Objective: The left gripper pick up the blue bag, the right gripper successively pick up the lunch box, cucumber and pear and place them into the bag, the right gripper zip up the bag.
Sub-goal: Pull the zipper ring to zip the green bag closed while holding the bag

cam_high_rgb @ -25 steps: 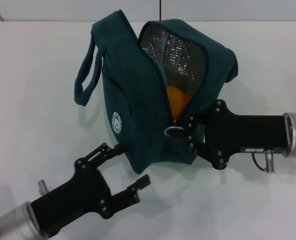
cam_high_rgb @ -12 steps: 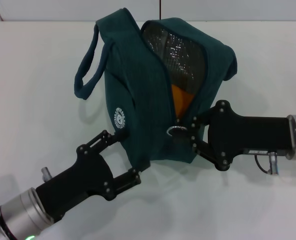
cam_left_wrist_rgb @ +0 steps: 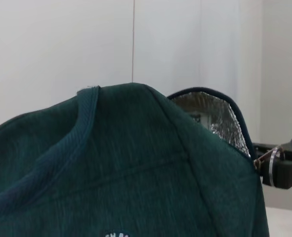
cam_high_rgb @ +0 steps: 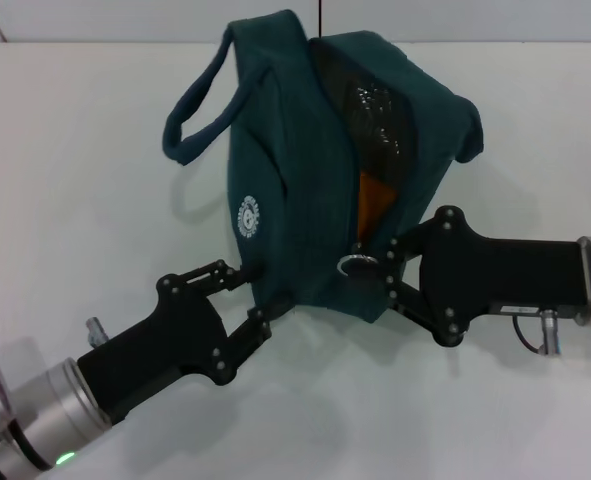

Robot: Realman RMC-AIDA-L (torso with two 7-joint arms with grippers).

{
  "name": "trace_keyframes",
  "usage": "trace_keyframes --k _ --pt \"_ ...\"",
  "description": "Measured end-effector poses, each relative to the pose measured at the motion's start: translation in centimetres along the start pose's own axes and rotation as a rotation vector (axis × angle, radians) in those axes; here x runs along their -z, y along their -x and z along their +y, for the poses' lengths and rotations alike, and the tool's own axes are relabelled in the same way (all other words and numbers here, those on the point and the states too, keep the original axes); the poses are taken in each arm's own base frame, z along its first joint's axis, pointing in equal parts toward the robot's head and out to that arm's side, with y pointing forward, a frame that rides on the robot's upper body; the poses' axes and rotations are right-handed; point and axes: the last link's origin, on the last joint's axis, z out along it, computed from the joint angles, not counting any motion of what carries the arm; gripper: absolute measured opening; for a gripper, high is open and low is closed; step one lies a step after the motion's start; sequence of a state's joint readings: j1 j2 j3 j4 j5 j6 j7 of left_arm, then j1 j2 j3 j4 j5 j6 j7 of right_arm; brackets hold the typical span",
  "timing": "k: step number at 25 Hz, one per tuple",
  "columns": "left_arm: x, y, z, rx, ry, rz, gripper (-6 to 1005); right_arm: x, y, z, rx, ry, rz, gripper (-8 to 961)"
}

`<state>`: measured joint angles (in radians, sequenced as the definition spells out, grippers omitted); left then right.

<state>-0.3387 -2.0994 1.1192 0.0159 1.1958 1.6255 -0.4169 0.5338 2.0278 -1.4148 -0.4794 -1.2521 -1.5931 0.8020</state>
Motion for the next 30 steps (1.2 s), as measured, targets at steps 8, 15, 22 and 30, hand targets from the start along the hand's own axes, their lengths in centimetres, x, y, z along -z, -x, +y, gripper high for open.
trace_keyframes --k 8,15,22,30 --pt "-0.4 0.0 -0.1 -0.036 0.016 -0.009 392 0.8 -0.2 -0.2 -0.193 -0.028 0.011 18" --pt "-0.8 -0.1 0.0 -0.108 0.061 -0.017 98 1.5 -0.1 -1.0 -0.401 -0.080 0.002 18" --pt "-1.0 0.2 0.1 -0.128 0.074 -0.036 55 1.9 0.3 -1.2 -0.408 -0.096 -0.030 18" --pt "-1.3 0.3 -0.2 -0.140 0.084 -0.055 55 2.3 1.2 -1.8 -0.338 -0.126 -0.083 18"
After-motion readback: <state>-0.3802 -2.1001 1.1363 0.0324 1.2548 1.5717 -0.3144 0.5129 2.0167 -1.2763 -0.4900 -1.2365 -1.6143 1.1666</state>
